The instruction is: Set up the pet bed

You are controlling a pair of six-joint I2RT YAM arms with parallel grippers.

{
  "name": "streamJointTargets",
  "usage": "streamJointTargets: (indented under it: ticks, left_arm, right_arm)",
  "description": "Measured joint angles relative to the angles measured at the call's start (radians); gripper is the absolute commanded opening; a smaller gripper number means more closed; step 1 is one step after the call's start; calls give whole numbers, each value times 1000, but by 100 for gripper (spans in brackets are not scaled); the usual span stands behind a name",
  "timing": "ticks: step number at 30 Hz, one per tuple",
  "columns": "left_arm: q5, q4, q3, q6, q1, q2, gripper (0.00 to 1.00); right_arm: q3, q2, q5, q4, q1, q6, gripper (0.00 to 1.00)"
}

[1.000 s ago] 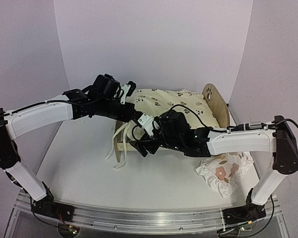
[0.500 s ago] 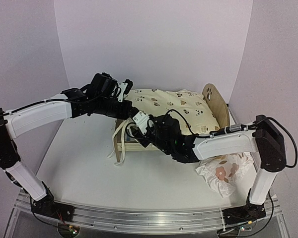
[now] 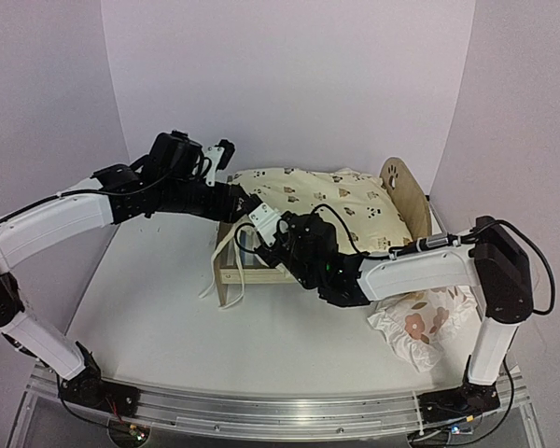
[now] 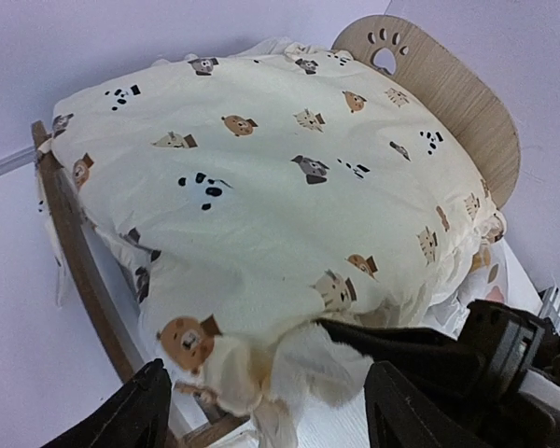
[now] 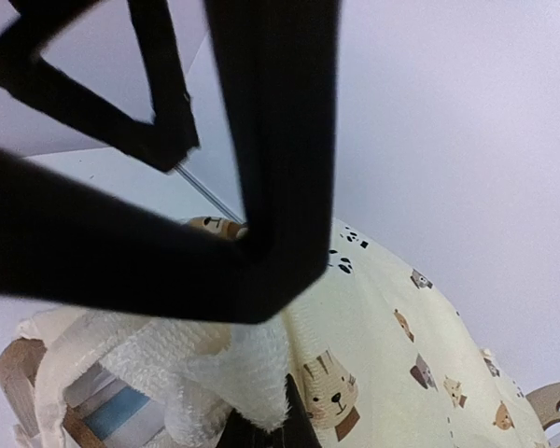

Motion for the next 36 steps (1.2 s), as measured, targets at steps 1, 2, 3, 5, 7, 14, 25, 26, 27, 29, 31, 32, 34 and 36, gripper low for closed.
streamJointTargets:
  ticks: [1,2,3,5,7,14,25,26,27,29,31,32,34,36]
  left_arm:
    - [-8,-13,-4,6,-5,-24,74]
    - [-20,-25,-9,12,-12,-50,73]
    - [-31,-35,-14,18,-18,-76,72]
    - [-52,-43,-40,26,-27,-126,70]
    - [-53,-57,-86,31,-27,-173,69]
    - [5,-114,-223,47,-27,-195,70]
    - [-35,-67,-239,86,-27,-95,50]
    - [-45,-64,-239,87,-27,-82,49]
    - [-60,-60,-239,90,-27,-67,48]
    - [-93,-57,-239,94,-27,-46,47]
    - [-125,-56,-239,95,-27,-30,46]
    - [-137,-56,-239,94,-27,-25,39]
    - [-160,-53,-239,96,-27,-17,27]
    - [-174,-47,-239,95,-27,-15,12]
  right_arm:
    - [6,0,10,-9,0,-11,0]
    - [11,0,20,-18,-1,-20,0]
    - [17,0,29,-26,-1,-28,0]
    - [32,0,44,-56,0,-46,0]
    - [50,0,68,-80,2,-58,0]
    - [96,0,141,-109,-2,-84,0]
    - [104,0,160,-135,-4,-90,0]
    - [104,0,159,-136,-5,-89,0]
    - [104,0,159,-138,-5,-88,0]
    - [104,-1,159,-141,-6,-87,0]
    - [104,-2,159,-144,-6,-85,0]
    - [104,-4,159,-145,-6,-84,0]
    - [102,-8,159,-146,-6,-82,0]
    - [101,-13,159,-149,-6,-82,0]
